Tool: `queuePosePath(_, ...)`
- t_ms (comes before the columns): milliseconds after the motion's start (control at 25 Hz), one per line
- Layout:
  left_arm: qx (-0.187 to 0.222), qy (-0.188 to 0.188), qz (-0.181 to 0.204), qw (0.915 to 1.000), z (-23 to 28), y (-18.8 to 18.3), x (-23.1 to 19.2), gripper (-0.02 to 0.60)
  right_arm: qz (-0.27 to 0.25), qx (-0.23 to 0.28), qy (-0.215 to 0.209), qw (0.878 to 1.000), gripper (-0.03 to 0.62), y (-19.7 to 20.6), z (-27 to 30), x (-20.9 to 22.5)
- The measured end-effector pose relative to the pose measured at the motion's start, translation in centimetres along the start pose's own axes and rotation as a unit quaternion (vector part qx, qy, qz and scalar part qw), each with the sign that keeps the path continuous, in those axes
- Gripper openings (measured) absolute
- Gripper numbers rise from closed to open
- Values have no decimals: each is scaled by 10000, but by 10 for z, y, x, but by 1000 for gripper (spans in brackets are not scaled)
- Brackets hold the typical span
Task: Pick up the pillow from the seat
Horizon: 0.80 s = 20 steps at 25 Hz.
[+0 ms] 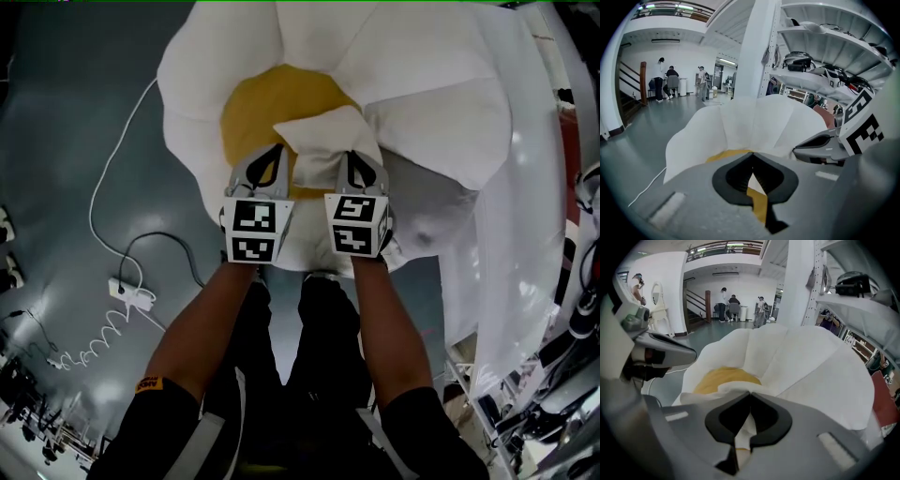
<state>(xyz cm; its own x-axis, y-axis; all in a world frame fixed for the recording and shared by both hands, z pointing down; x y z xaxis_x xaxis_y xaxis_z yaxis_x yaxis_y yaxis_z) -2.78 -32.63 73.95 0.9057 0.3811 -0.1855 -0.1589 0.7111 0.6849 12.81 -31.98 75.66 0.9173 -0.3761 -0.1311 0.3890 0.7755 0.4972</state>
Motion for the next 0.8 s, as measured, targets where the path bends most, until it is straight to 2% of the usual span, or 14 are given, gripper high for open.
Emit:
queuePosePath(320,17,60,13,10000,-82,-47,20,5,173,58,-21,9998,9,-29,-98,-7)
queuePosePath(800,-1,173,54,9998,-214,-89,56,5,541,429,3,9976,9,-69,-251,-21)
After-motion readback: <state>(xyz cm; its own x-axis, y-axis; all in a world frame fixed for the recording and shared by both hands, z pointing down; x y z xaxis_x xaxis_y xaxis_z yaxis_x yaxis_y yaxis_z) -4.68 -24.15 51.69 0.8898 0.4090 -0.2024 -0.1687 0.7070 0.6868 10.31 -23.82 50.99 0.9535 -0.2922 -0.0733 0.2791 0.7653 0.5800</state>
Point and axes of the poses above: the fingertips, and each gripper's own axes: z forward along the fingers, x to its right, y out of its underside, the point moved 6 cm from there along -z, backward along the fingers, and after that the axes turned 8 degrees about -x, right-handed, at the moved point
